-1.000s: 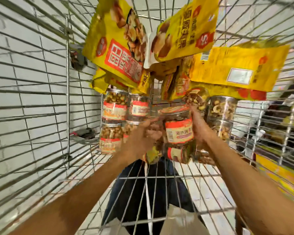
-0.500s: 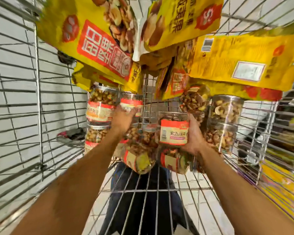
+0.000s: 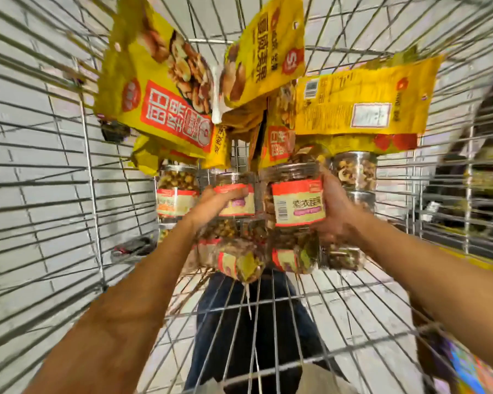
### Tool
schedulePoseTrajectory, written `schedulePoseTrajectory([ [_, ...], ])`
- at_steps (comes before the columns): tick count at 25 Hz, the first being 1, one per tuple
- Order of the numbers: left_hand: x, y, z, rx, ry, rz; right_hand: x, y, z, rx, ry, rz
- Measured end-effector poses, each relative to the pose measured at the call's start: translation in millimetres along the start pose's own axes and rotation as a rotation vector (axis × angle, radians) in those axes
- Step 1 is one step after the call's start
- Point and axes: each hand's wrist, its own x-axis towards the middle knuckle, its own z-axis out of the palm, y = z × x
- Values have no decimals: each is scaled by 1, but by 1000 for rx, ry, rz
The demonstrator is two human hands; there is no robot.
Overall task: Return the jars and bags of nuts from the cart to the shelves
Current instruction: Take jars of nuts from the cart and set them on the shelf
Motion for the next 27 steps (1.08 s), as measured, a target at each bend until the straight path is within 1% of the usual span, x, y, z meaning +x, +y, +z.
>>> schedulePoseTrajectory([
  [3, -95, 44, -17, -163, -194, 79, -73, -25, 30, 25, -72, -118],
  [7, -203, 103, -20, -463, -403, 268, -190, -29, 46, 205, -165, -363],
  [9, -246, 129, -4, -515, -505, 307, -241, -15, 35, 338, -145, -481],
  [13, -306, 167, 67, -443, -696, 369, -318, 29, -10, 633, -20, -703],
  [16, -336, 178, 137, -273, -857, 365, -362, 65, -52, 858, 55, -907],
  [18, -356, 172, 193, -135, -976, 358, -396, 95, -85, 1027, 32, -1060],
  [20, -380, 157, 250, -28, -1046, 335, -423, 130, -124, 1149, 50, -1195],
  [22, -403, 135, 308, 56, -1116, 292, -444, 166, -170, 1240, 99, -1243],
  [25, -424, 92, 389, 83, -1083, 233, -469, 219, -239, 1316, 142, -1267],
  [27, -428, 56, 449, 96, -992, 213, -484, 252, -290, 1348, 190, -1291],
])
